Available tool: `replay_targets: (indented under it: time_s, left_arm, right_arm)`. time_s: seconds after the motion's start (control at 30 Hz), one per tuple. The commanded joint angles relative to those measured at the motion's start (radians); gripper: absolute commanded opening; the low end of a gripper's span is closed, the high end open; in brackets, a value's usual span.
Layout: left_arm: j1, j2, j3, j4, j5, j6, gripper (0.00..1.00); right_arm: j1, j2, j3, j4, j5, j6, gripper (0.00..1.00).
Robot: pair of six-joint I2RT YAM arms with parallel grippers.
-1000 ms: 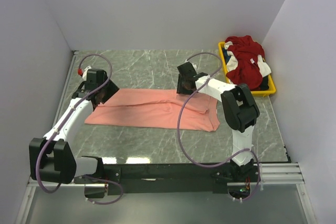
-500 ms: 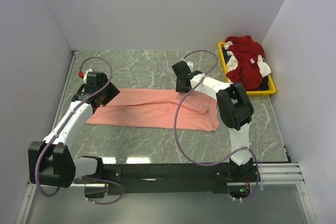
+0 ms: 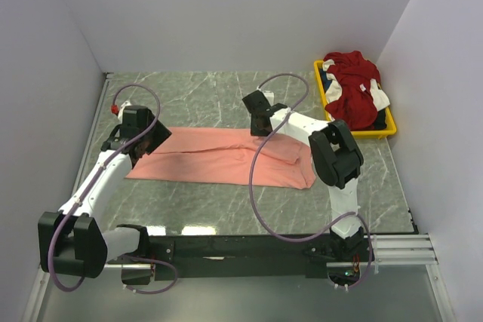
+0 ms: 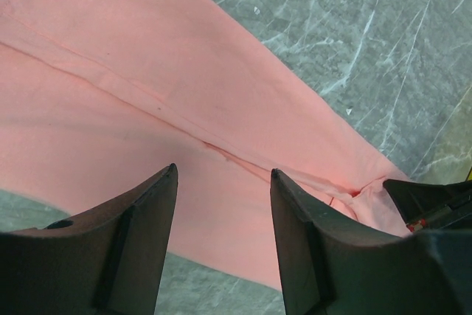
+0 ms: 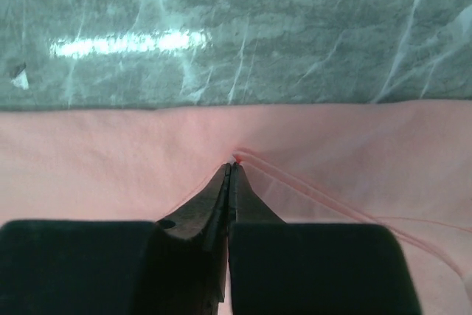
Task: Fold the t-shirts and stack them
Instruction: Fold the tshirt
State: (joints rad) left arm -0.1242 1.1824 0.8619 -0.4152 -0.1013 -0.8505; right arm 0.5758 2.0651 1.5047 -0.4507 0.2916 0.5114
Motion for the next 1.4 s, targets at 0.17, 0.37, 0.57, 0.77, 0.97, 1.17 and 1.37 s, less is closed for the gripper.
replay_targets:
  time_s: [0.17, 0.37, 0.57, 0.77, 0.97, 1.17, 1.37]
  left_arm:
    - [-0.003, -0.04, -0.026, 0.029, 0.011, 0.002, 0.58]
    - [-0.003, -0.041, -0.04, 0.042, 0.023, 0.002, 0.58]
    - [-0.003, -0.032, -0.052, 0.055, 0.029, 0.005, 0.57]
    - [-0.003, -0.029, -0.07, 0.075, 0.049, 0.004, 0.57]
    - [-0.003, -0.033, -0.095, 0.102, 0.072, 0.004, 0.57]
    - [-0.017, -0.029, -0.116, 0.133, 0.092, 0.011, 0.58]
    - [-0.127, 0.005, -0.094, 0.159, 0.081, 0.039, 0.61]
  right_arm:
    - [0.062, -0.164, -0.103, 0.035, 0.021, 0.039, 0.0]
    - [0.136, -0.247, -0.193, 0.066, 0.035, 0.091, 0.0]
    - [0.205, -0.33, -0.299, 0.108, 0.072, 0.147, 0.0]
    - [0.266, -0.401, -0.426, 0.188, 0.104, 0.208, 0.0]
    - [0.311, -0.491, -0.563, 0.314, 0.11, 0.243, 0.08]
    - [0.323, -0.568, -0.621, 0.406, 0.075, 0.208, 0.3]
    - [0.254, -0.672, -0.607, 0.29, 0.115, 0.176, 0.42]
